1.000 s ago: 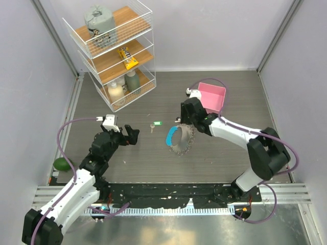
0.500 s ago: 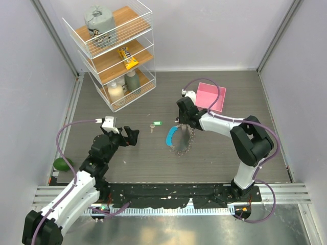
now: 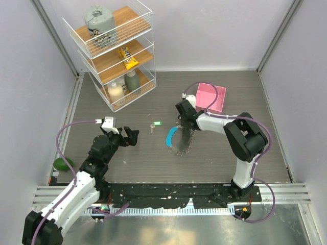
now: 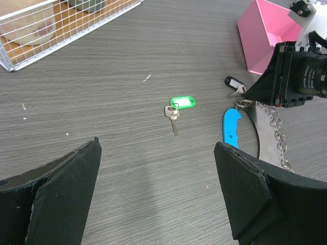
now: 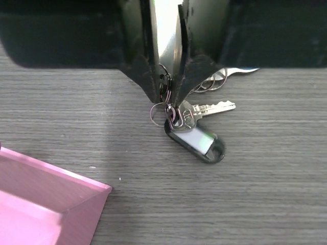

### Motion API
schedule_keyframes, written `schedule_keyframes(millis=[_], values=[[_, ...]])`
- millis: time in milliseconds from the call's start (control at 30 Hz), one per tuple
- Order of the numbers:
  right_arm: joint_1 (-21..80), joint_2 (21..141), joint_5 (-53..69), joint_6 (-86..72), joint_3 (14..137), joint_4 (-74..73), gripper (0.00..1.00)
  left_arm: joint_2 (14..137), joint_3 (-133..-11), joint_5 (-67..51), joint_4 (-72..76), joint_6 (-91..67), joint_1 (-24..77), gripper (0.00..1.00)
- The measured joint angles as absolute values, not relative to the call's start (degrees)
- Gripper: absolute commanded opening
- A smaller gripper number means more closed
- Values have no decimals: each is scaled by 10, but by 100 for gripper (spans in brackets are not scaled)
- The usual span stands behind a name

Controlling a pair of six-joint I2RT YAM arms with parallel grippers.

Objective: Remove the keys from the keyring

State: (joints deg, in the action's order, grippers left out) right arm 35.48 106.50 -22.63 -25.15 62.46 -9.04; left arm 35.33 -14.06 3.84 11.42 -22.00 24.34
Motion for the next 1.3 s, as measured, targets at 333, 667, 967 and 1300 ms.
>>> schedule_keyframes(millis=[333,667,967,1300], values=[[350,1014,-203,-238,568,-49,5,354,-139,33,121,-220,243,100],[350,834,-16,-129,468,86,5,354,-135,8,148,-246,243,100],[350,744,248,-78,437,185,5,342,-163,-75,171,-264,243,100],[350,677,529,-102,438,274,5,347,-255,-230,171,-270,243,100]])
